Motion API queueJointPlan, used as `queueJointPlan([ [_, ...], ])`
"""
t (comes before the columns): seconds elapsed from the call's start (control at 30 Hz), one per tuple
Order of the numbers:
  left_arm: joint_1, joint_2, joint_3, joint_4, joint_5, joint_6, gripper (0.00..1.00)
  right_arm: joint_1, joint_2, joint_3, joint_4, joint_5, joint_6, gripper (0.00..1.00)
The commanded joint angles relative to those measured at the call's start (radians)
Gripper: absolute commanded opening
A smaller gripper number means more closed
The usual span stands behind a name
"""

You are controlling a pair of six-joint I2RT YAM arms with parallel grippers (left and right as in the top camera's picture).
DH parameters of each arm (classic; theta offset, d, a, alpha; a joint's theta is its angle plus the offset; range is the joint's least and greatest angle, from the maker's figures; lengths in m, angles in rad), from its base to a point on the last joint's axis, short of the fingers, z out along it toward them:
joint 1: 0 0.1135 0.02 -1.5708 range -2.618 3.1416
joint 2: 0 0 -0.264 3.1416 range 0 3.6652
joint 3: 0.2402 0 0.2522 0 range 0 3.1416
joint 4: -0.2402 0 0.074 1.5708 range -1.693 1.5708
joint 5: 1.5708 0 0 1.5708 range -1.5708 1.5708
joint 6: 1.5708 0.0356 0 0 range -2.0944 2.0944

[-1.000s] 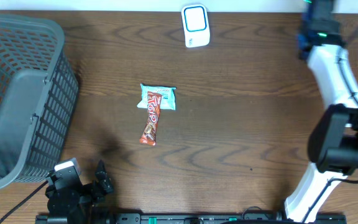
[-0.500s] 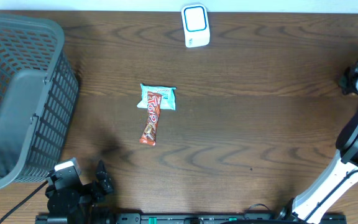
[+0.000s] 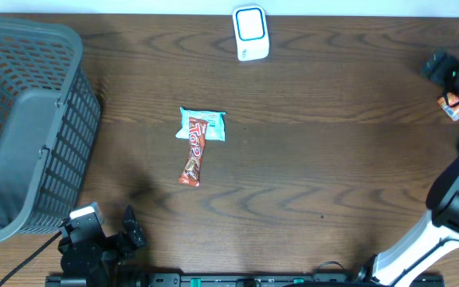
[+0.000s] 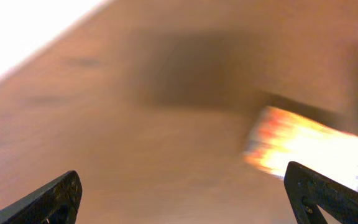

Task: Scan the item barcode
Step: 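Carry the orange packet right and drop it at the table edge, then reach the right gripper to the red chocolate bar and grasp it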

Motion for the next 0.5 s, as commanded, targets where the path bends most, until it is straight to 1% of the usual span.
queueJointPlan([
  [0.0,-0.003,-0.003,-0.003,-0.002,-0.009,-0.002,0.99,0.067,-0.053,0.007,0.009,-0.433,0.053,0.99],
  [0.03,-0.003,-0.003,-0.003,-0.002,-0.009,-0.002,0.99,0.090,-0.053,0.007,0.009,-0.502,0.053,0.99],
  [0.1,-0.003,-0.003,-0.003,-0.002,-0.009,-0.002,0.99,0.134,-0.049,0.006,-0.017,-0.574,0.053,0.99],
  [0.17,-0.003,-0.003,-0.003,-0.002,-0.009,-0.002,0.99,0.188,-0.047,0.006,-0.066,-0.621,0.061,0.99],
  [0.33,-0.003,-0.003,-0.003,-0.002,-0.009,-0.002,0.99,0.375,-0.046,0.006,-0.210,-0.700,0.060,0.99],
  [0.4,-0.003,-0.003,-0.003,-0.002,-0.009,-0.002,0.99,0.454,-0.046,0.004,-0.258,-0.700,0.007,0.98],
  [0.47,-0.003,-0.003,-0.003,-0.002,-0.009,-0.002,0.99,0.542,-0.046,0.003,-0.286,-0.699,-0.093,0.92],
])
